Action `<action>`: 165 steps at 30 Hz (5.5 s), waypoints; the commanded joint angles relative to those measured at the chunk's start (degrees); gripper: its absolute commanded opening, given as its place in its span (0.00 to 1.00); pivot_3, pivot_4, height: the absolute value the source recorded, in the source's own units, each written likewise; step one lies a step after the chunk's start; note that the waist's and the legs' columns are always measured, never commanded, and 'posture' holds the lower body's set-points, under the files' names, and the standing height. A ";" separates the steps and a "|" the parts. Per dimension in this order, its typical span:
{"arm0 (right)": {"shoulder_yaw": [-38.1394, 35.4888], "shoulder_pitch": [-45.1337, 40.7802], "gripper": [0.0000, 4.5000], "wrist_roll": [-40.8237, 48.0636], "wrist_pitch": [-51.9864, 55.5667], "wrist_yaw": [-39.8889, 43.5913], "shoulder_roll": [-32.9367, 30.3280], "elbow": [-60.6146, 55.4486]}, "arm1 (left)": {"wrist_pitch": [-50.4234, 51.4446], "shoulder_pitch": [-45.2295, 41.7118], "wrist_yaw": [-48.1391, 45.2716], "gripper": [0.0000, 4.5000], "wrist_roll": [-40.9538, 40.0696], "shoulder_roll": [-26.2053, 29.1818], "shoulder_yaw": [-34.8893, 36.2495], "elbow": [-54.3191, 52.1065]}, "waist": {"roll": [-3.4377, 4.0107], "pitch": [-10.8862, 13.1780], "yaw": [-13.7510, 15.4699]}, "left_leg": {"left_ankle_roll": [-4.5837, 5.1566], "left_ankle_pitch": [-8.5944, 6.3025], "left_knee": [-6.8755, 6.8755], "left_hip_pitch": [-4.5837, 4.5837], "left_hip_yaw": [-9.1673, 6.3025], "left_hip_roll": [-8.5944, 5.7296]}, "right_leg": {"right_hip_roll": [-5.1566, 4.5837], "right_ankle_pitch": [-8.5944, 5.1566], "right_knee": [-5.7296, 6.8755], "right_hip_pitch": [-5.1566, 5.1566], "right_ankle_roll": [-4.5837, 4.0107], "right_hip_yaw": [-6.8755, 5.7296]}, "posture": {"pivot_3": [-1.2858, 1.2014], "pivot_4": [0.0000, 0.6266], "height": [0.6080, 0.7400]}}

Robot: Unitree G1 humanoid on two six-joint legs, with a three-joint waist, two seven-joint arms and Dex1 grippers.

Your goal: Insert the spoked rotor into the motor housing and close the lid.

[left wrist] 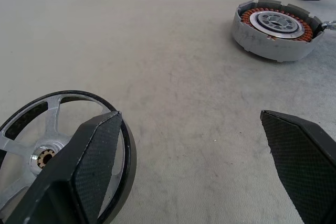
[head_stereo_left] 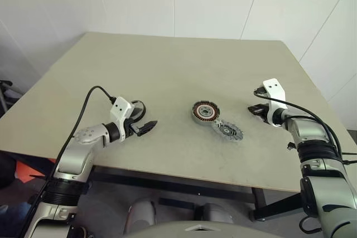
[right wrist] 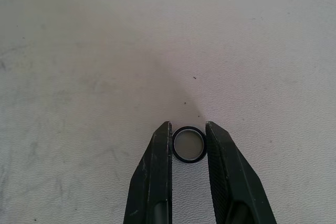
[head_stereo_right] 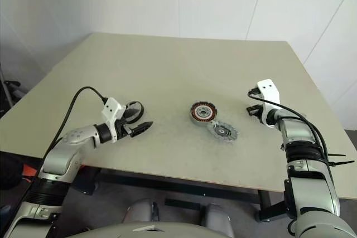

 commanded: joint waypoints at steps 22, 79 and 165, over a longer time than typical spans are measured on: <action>4.20 -0.34 0.14 3.01 5.87 6.75 -0.11 -24.01 | -0.93 -0.92 0.16 1.00 -0.18 0.37 1.16 -1.92 | 0.01 0.00 -0.06 | -0.08 0.05 -0.48 -0.07 0.05 0.01 | 0.03 -0.02 -0.13 -0.25 0.01 0.00 | 0.52 0.00 1.00; 16.69 1.63 0.49 2.60 6.72 7.79 5.50 -29.65 | -0.73 -0.16 0.58 1.00 -0.39 0.60 1.64 -2.81 | 0.00 0.00 -0.06 | -0.10 0.05 -0.83 0.02 0.05 -0.01 | 0.02 -0.02 -0.64 -0.05 0.03 0.00 | 0.52 0.00 1.00; 11.12 -4.62 0.04 2.73 2.41 1.70 7.00 -26.66 | 29.89 -9.02 22.55 0.08 -33.04 -17.79 26.91 10.08 | -0.04 0.02 0.04 | 0.01 -0.01 -0.84 -0.20 0.00 -0.15 | -0.04 -0.13 -0.81 -0.02 0.27 -0.01 | 0.52 0.00 1.00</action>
